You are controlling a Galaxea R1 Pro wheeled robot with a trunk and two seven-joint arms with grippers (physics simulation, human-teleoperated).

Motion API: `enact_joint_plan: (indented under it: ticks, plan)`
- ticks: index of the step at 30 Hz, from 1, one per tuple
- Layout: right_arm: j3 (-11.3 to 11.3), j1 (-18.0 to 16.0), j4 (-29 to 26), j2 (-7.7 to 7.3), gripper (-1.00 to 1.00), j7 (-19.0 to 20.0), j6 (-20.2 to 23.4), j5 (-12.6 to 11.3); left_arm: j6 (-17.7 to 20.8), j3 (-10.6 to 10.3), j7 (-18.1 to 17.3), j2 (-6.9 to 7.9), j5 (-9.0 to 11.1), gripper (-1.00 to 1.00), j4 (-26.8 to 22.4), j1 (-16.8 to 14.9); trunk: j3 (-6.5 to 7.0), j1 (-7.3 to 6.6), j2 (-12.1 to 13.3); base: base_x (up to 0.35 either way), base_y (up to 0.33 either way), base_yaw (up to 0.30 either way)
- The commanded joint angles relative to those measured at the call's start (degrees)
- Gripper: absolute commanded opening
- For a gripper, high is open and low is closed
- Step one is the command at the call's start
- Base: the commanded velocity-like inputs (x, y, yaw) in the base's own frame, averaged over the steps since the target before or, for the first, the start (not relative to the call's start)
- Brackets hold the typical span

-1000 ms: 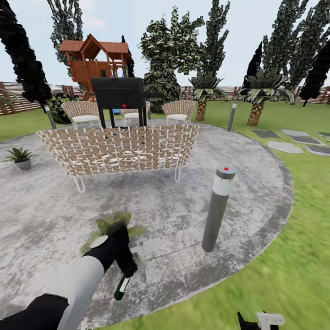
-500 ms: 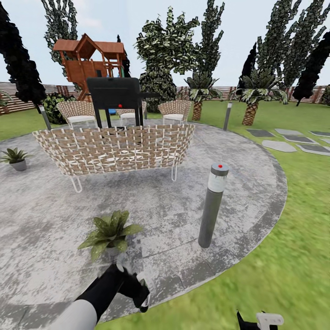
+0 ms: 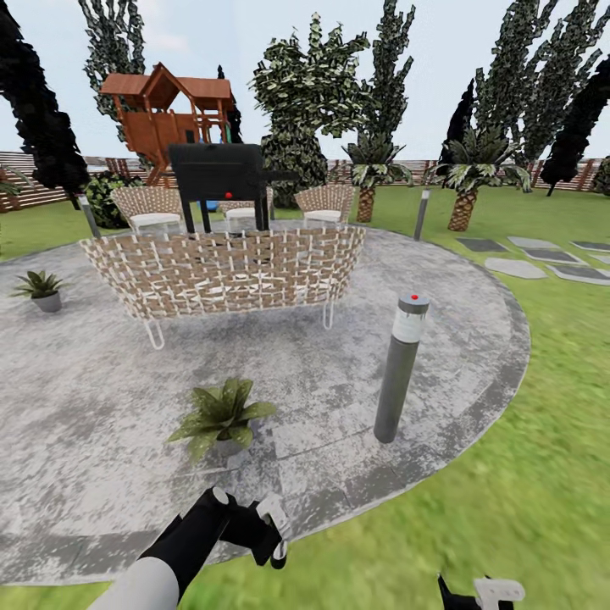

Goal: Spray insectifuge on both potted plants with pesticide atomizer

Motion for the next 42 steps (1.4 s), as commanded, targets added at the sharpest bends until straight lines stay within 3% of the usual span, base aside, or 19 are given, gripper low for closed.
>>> enact_joint_plan:
  ticks: [1,17,18,20,22,23,25,26,27,28,29,32,34,38,40,41,42]
  plan:
    - [-0.5,0.0,0.0,0.00,1.00,0.5,-0.2,0.1,0.4,0.0,-0.2,-0.01,-0.1,-1.00,-0.1,0.0,-0.05,-0.04,0.0,-0.274,0.201,-0.041]
    - [-0.5,-0.1,-0.5,-0.12,1.00,0.7,-0.2,0.2,0.4,0.4,0.5,0.22,-0.2,-1.00,0.4,0.0,-0.05,-0.04,0.0,-0.273,0.219,-0.057]
    - [0.6,-0.1,-1.4,-0.06,1.00,0.8,-0.2,0.9,0.4,1.1,0.8,0.56,-0.1,-1.00,0.5,0.1,-0.05,-0.04,0.0,-0.271,0.226,0.000]
    - [5.4,-0.2,-4.2,0.07,1.00,0.9,0.0,4.2,0.3,2.5,1.1,1.43,-0.2,-1.00,0.5,0.1,-0.05,-0.04,0.0,-0.240,0.211,0.000]
    - [12.5,-1.6,-6.5,0.63,1.00,0.9,0.1,7.5,0.3,3.1,1.3,1.97,-0.6,-1.00,0.0,0.0,-0.05,-0.04,0.0,-0.158,0.146,0.000]
    - [16.0,-3.6,-7.3,1.80,1.00,1.2,0.3,8.5,0.4,3.2,1.3,2.27,-0.8,-1.00,-0.1,-0.1,-0.05,-0.04,0.0,-0.064,0.061,0.000]
    - [20.7,-7.1,-7.8,3.25,1.00,5.0,1.8,9.4,0.5,3.0,1.3,3.35,-1.0,-1.00,-0.3,-0.6,-0.05,-0.04,0.0,-0.025,0.024,0.000]
    - [22.9,-9.8,-7.9,3.68,1.00,10.4,5.3,9.6,0.5,2.8,1.2,4.10,-1.0,-1.00,-0.3,-0.8,-0.05,-0.04,0.0,-0.007,0.007,0.000]
    - [23.6,-11.7,-8.1,4.03,1.00,14.7,8.3,9.7,0.5,2.6,1.1,4.65,-1.3,-1.00,-0.3,-0.8,-0.05,-0.04,0.0,-0.003,0.003,0.000]
    - [24.3,-14.5,-9.7,5.40,1.00,23.4,12.5,9.7,0.5,0.7,0.7,5.80,-5.0,-1.00,0.3,-0.9,-0.05,-0.04,0.0,0.000,0.000,0.000]
    - [24.4,-14.8,-10.0,5.98,1.00,24.9,12.8,9.7,0.6,0.2,0.2,5.81,-6.3,-1.00,0.4,-1.0,-0.05,-0.04,0.0,0.000,0.000,0.000]
    - [24.6,-15.3,-10.6,8.28,1.00,28.6,13.3,9.8,1.2,-0.6,-8.5,5.30,-12.5,-1.00,0.5,-1.0,-0.05,-0.04,0.0,0.000,0.000,0.000]
    - [24.6,-15.4,-10.6,8.68,1.00,30.7,13.4,9.9,1.5,-0.6,-11.4,5.32,-14.5,-1.00,0.5,-1.0,-0.05,-0.04,0.0,0.000,0.000,0.000]
    - [24.9,-15.5,-12.9,8.89,1.00,38.0,13.4,9.9,5.4,-0.6,-12.2,5.63,-15.2,-1.00,0.5,-1.0,-0.05,-0.04,0.0,0.000,0.000,0.000]
    - [27.1,-15.5,-14.0,9.27,1.00,40.2,13.5,9.9,6.6,-0.7,-12.3,5.81,-15.3,-1.00,0.5,-1.0,-0.05,-0.04,0.0,0.000,0.000,0.000]
    - [29.6,-15.5,-14.4,9.42,1.00,40.8,13.5,9.9,6.9,-0.7,-12.3,5.89,-15.3,-1.00,0.5,-1.0,-0.05,-0.04,0.0,0.000,0.000,0.000]
    - [32.8,-15.5,-14.7,9.55,-1.00,41.1,13.5,9.8,7.1,-0.7,-12.3,5.94,-15.5,-1.00,0.5,-1.0,-0.05,-0.04,0.0,0.000,0.000,0.000]
